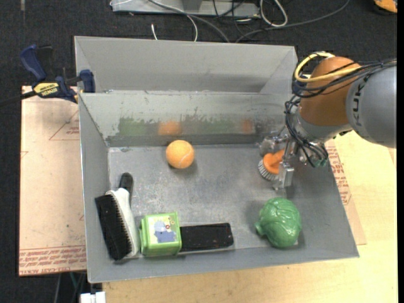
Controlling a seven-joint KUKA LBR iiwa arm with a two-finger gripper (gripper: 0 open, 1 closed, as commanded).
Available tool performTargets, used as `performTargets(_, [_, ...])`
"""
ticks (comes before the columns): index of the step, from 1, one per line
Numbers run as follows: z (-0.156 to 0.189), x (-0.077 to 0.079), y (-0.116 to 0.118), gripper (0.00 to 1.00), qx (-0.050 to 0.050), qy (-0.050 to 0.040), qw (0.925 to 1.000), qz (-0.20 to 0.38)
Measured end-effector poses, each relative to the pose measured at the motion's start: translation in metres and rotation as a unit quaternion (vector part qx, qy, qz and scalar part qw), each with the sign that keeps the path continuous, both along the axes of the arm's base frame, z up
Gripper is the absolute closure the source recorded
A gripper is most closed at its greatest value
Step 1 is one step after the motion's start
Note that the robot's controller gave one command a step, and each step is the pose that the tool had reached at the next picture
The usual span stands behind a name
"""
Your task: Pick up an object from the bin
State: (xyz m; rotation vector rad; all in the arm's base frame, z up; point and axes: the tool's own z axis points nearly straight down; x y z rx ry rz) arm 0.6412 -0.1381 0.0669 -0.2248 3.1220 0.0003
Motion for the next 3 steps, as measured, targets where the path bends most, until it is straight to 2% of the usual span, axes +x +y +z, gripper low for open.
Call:
performTargets(1, [0.004,-0.017,-0.012,0.00,0.000,-0.0012,0.9995,0.031])
performTargets(2, [0.004,-0.002,-0.001,0.00,0.000,-0.0033,1.0000,0.009])
performTargets(3, [0.003,-0.019,-0.012,1.00,0.000,-0.0019,0.9995,0.033])
